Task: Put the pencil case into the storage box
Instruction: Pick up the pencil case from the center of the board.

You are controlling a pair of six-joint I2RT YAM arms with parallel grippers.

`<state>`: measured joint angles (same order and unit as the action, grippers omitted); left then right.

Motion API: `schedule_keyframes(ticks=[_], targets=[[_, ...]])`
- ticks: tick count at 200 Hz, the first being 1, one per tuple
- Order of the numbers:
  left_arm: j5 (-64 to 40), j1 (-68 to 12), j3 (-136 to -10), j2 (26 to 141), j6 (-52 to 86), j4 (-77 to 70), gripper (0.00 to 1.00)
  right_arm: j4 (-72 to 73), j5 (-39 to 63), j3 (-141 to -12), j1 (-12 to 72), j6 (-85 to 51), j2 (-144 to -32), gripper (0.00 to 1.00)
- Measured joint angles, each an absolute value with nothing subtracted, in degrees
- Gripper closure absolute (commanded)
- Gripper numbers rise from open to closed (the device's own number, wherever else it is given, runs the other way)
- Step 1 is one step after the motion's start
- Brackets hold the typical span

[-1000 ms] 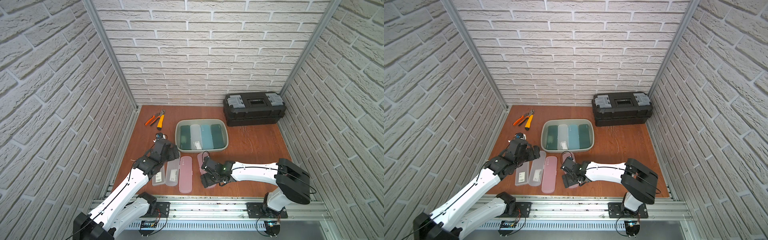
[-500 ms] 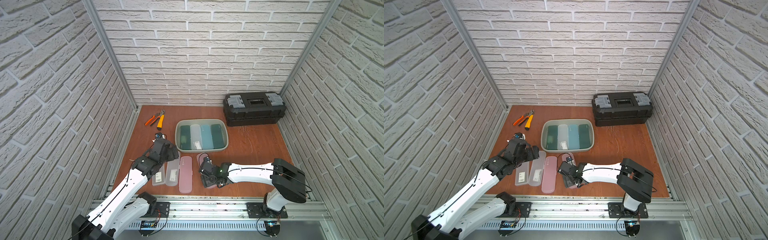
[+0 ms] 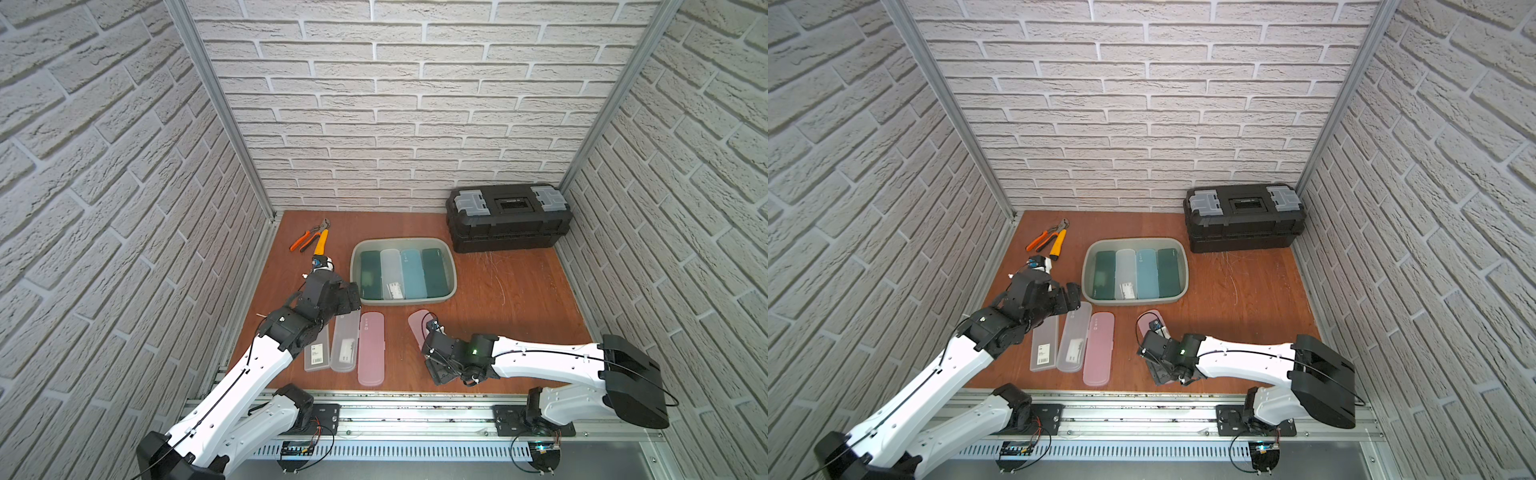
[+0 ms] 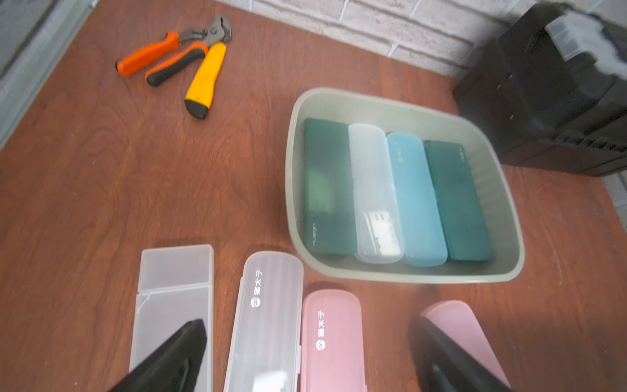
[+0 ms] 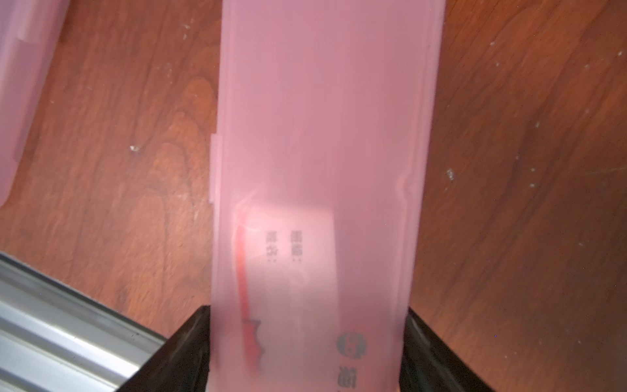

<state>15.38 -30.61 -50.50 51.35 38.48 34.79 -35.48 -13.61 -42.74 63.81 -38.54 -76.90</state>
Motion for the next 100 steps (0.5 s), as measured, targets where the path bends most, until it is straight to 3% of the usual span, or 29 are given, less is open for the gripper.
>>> schedule_keyframes(ticks=[63, 100], targets=[[15.9, -27.8, -58.4, 54.0, 31.5, 32.6, 0.02, -36.2, -11.8, -42.7, 63.9, -34.6, -69.5, 0.45], [6.0, -18.8, -63.6, 61.4, 29.1, 29.4, 0.01, -36.5, -12.1, -44.2, 63.5, -33.0, -68.1, 0.46]])
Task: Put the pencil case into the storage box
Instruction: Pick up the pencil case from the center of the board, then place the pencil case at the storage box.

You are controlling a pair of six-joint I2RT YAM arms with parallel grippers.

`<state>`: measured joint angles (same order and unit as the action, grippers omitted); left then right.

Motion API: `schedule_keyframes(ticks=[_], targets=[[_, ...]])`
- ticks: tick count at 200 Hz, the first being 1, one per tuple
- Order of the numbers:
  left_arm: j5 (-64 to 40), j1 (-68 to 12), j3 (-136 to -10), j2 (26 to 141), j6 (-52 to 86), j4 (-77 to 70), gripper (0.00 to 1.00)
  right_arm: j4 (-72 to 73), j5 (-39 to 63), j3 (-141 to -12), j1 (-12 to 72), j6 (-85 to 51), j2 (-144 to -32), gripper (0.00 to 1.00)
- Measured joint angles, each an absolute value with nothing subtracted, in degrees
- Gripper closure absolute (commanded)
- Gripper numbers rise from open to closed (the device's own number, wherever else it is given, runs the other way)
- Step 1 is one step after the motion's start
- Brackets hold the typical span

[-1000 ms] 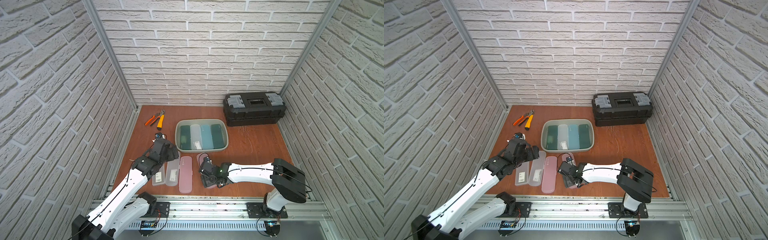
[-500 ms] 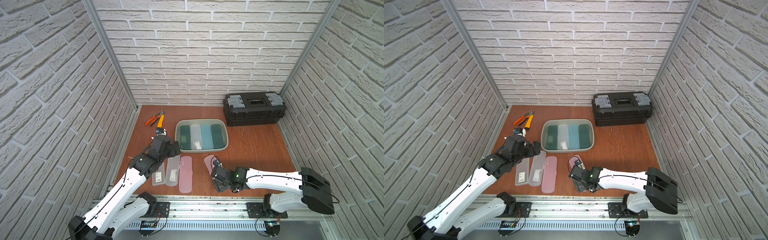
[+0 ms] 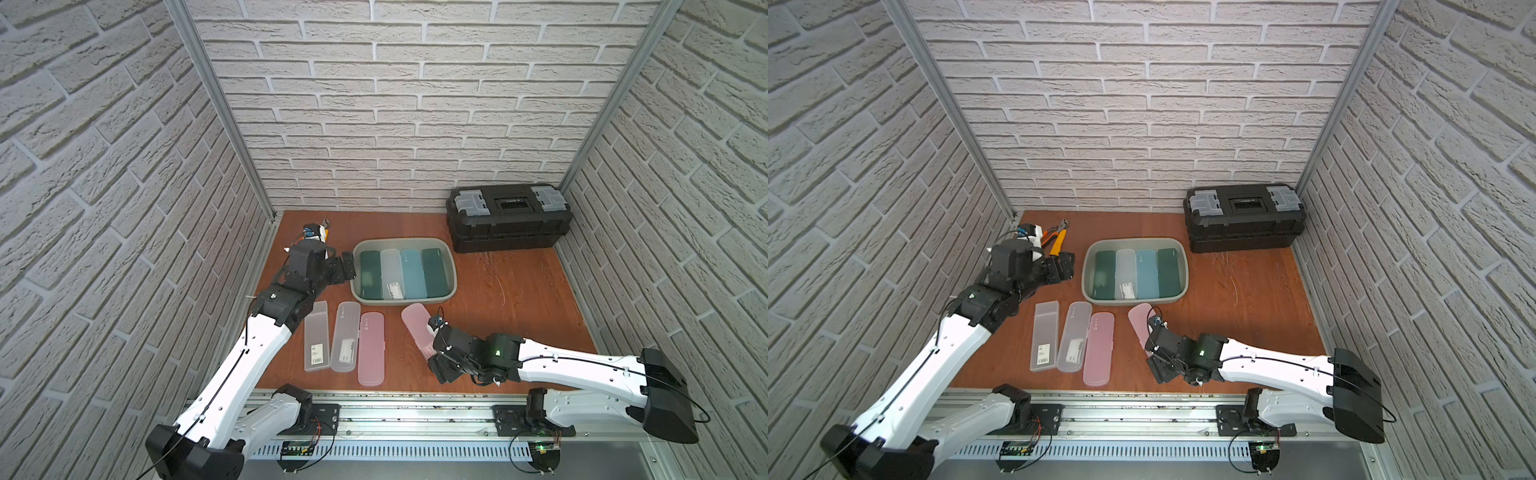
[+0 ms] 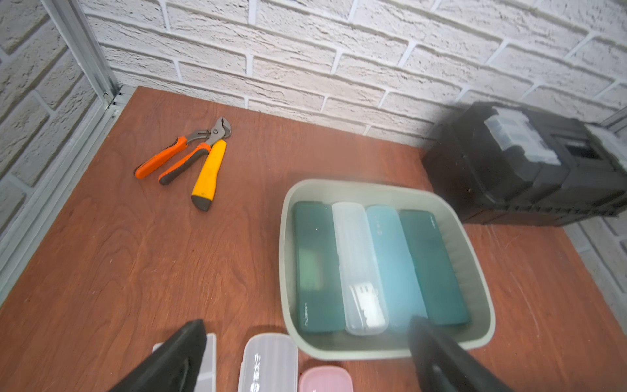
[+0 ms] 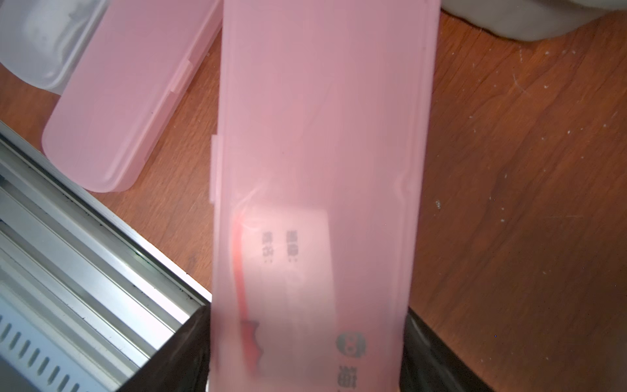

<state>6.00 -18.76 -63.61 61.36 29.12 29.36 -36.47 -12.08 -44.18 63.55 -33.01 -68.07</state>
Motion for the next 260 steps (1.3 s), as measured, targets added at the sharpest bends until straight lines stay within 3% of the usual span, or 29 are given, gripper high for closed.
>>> schedule_keyframes(ticks=[55, 140, 236, 260], targets=[[-7.2, -15.1, -78.1, 77.3, 24.2, 28.2, 0.02, -35.8, -12.5, -56.6, 55.4, -29.3, -74.0, 0.49], [-20.9, -12.5, -77.6, 89.9, 21.6, 22.5, 0.02, -35.0, -10.3, -80.5, 34.6, -20.9, -102.0, 0.53], [-20.4, -12.7, -70.8, 89.5, 18.9, 17.3, 0.02, -39.2, -15.9, -85.8, 31.2, -21.5, -109.9, 0.54], [-20.4, -12.7, -70.8, 89.5, 18.9, 17.0, 0.01, -39.4, -16.8, -85.5, 31.2, -22.3, -111.1, 0.42]])
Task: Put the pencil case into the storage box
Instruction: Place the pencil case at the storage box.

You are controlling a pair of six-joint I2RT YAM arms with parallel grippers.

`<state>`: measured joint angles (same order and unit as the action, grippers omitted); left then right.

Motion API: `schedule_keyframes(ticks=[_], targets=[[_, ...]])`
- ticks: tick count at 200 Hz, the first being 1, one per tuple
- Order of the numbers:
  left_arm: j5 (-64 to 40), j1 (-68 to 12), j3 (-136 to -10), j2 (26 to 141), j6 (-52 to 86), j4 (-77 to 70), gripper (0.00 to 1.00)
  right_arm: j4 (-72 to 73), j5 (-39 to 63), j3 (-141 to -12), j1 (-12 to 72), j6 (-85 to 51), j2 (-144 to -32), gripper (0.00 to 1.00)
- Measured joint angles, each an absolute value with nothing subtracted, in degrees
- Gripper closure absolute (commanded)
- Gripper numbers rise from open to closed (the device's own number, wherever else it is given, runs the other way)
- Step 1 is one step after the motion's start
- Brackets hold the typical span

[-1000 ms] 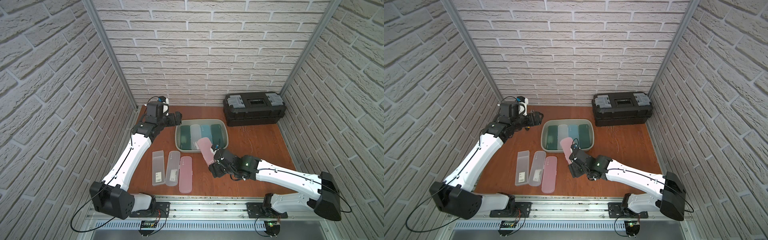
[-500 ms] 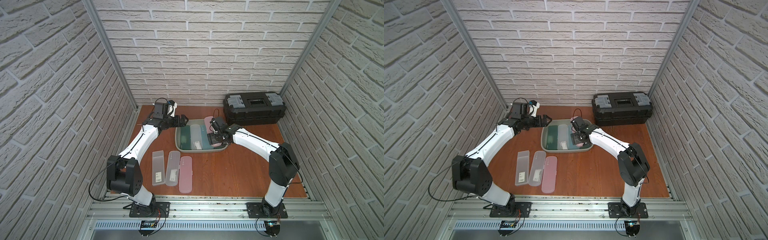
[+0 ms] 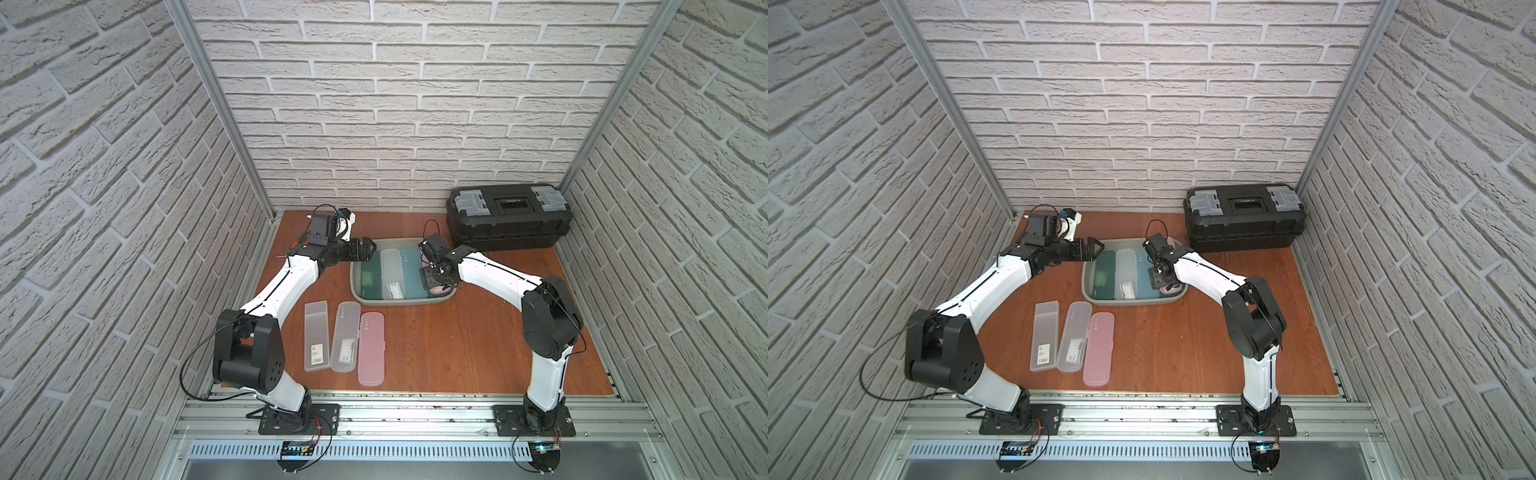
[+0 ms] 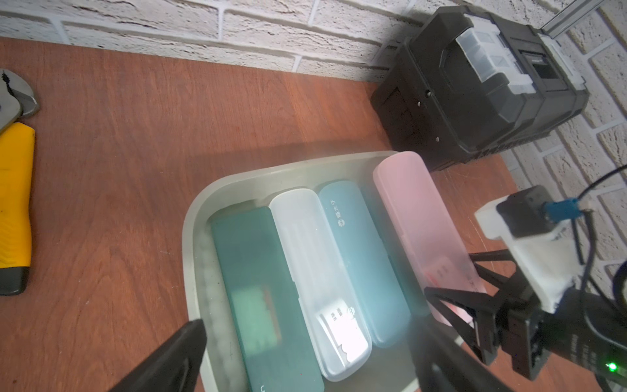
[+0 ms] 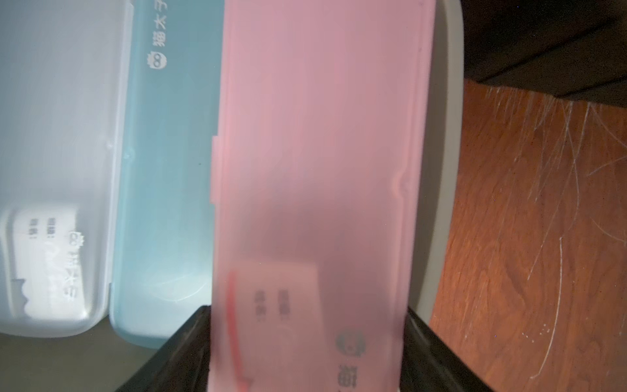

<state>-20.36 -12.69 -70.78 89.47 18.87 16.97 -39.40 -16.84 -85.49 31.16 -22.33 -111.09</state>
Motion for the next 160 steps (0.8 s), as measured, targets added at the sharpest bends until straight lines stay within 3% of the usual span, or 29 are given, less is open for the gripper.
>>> schedule_keyframes(ticks=[14, 43, 85, 160], targets=[[-20.4, -12.8, -70.8, 89.5, 18.9, 16.7, 0.01, -39.4, -17.2, -85.5, 31.2, -22.8, -111.6, 0.26], [-20.4, -13.0, -70.8, 89.5, 18.9, 16.6, 0.01, -39.5, -18.3, -85.5, 31.2, -23.8, -112.1, 0.13], [-20.3, -13.0, -70.8, 89.5, 18.9, 16.5, 0.02, -39.5, -20.1, -85.5, 31.2, -23.8, -112.0, 0.08], [-18.7, -13.2, -70.7, 89.5, 17.8, 16.4, 0.02, -38.4, -20.6, -85.0, 32.5, -24.4, -105.0, 0.1]])
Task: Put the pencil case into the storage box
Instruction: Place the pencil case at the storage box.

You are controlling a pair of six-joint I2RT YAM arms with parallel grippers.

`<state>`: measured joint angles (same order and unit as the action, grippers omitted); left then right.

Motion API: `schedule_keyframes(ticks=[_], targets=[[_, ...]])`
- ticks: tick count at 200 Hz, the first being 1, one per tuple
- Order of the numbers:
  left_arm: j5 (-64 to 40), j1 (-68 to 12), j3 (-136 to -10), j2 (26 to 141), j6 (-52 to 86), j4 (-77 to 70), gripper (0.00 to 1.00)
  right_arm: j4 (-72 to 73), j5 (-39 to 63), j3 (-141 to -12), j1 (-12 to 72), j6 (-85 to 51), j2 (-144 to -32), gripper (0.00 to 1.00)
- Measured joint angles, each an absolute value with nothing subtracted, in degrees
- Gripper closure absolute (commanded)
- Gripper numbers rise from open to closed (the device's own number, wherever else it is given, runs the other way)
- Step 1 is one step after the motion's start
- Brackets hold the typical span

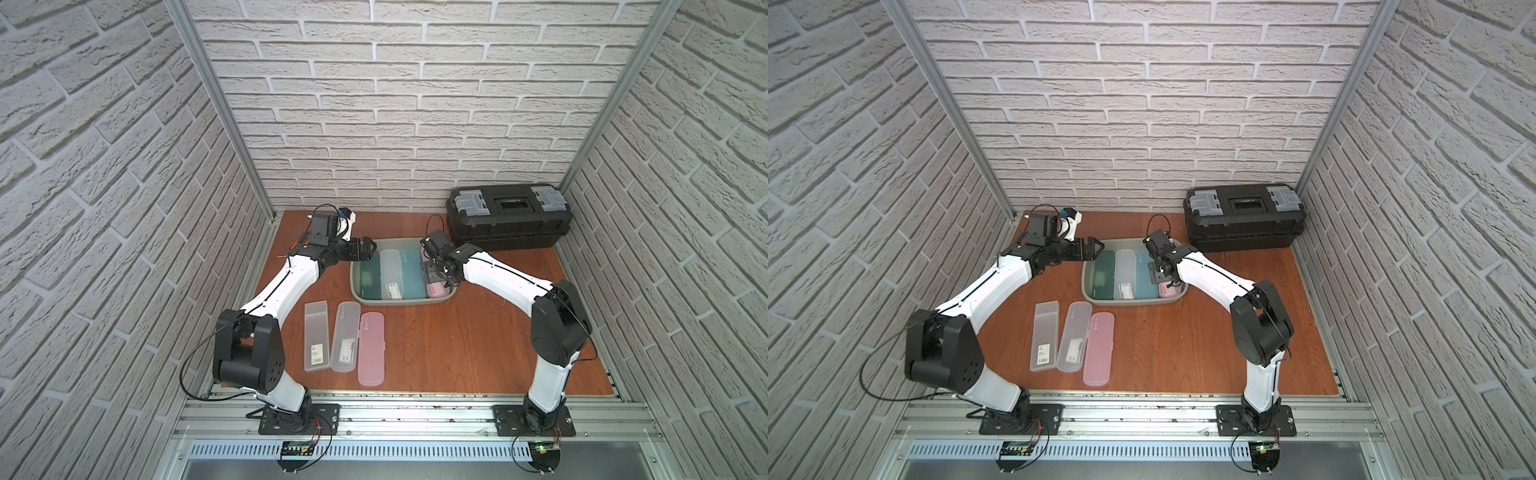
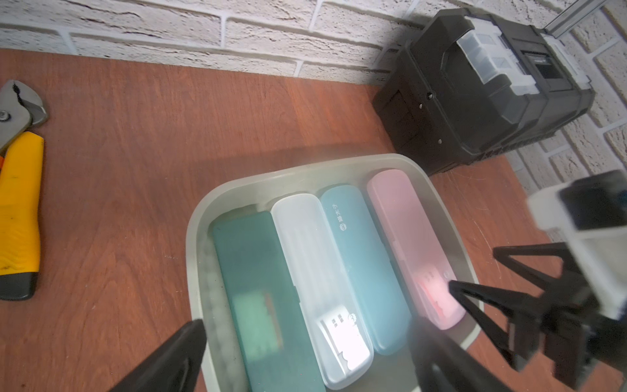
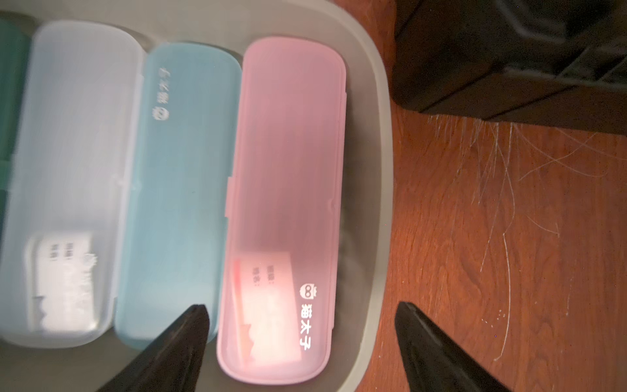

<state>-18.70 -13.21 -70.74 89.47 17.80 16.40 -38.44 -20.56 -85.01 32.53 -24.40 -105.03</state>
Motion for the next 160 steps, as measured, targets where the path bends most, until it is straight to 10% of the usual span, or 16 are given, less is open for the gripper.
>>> schedule_keyframes(ticks=[160], targets=[[6.4, -19.1, -43.6, 61.3, 33.6, 22.0, 0.01, -23.3, -5.1, -70.9, 55.0, -37.4, -104.8, 0.15]])
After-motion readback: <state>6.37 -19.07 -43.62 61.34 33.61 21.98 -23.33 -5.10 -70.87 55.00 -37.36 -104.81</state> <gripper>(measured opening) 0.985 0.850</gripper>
